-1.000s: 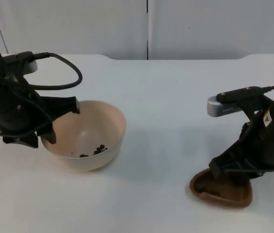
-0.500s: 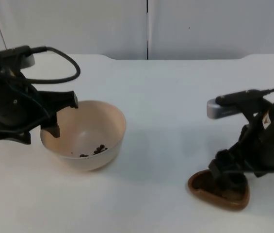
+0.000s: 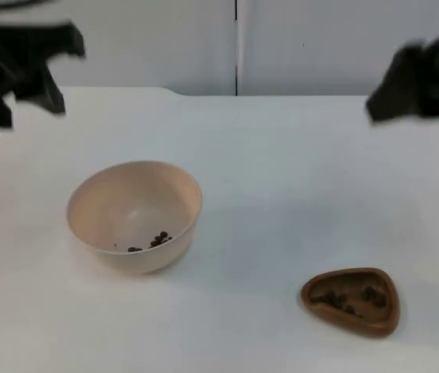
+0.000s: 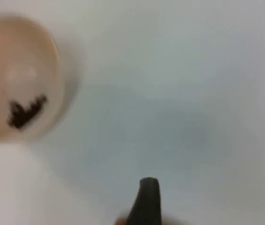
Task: Pick up the bowl with the left hand and pour the coffee beans from the cup into the bowl with the right hand.
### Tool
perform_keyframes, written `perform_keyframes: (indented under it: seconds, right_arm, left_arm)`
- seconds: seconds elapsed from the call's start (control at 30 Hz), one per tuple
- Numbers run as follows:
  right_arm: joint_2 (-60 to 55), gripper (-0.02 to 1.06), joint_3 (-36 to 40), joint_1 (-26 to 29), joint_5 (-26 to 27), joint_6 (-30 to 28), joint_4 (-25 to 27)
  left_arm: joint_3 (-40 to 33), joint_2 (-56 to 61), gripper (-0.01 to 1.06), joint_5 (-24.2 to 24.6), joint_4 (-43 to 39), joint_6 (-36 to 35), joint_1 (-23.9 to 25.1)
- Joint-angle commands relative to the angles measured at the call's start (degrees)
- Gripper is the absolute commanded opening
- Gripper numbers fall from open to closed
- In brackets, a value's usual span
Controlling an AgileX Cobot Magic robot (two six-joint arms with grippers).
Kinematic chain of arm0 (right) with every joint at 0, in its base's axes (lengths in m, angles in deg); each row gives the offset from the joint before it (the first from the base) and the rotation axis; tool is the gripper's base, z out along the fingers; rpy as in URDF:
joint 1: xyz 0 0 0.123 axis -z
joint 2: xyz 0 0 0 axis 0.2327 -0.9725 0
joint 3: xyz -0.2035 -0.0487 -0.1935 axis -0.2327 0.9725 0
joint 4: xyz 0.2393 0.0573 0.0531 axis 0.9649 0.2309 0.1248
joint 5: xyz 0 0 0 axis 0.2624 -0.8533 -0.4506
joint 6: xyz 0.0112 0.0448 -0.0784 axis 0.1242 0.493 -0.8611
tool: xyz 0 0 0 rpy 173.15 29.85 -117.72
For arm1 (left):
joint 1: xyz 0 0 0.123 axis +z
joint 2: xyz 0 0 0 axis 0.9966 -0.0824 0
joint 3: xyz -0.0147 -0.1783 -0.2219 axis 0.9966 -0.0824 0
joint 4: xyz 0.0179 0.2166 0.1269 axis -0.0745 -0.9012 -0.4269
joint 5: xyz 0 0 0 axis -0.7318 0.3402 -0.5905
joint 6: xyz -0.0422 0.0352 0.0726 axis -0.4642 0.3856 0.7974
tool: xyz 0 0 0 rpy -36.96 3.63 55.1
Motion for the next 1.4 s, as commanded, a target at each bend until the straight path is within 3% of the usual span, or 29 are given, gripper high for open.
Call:
perform_keyframes:
  seconds: [0.0, 0.13, 0.37, 0.77, 1.13, 1.37]
  right_arm:
    - [4.8, 0.69, 0.1, 0.1, -0.8, -1.0, 0.0]
    - [15.6, 0.69, 0.1, 0.1, -1.2, -1.0, 0.0]
    - [23.8, 0.69, 0.1, 0.1, -3.0, -1.8, 0.0]
    - [33.6, 0.69, 0.3, 0.1, -11.3, -2.4, 0.0]
    - [45.6, 0.69, 10.9, 0.1, -12.0, -2.4, 0.4]
    - [54.8, 0.69, 16.5, 0.1, -16.2, -2.4, 0.4]
  left_arm:
    - [-0.1, 3.9, 0.50, 1.0, -0.3, 1.5, 0.1]
    - [-0.1, 14.4, 0.50, 1.1, -0.3, 4.0, 0.1]
    - [-0.1, 23.1, 0.50, 1.5, -0.3, 4.7, 0.1]
    - [-1.2, 31.9, 0.50, 8.7, -0.3, 10.8, 0.1]
    - [-10.1, 44.1, 0.50, 10.3, -0.3, 11.2, 0.1]
    - [-11.8, 52.7, 0.50, 13.2, -0.5, 12.3, 0.1]
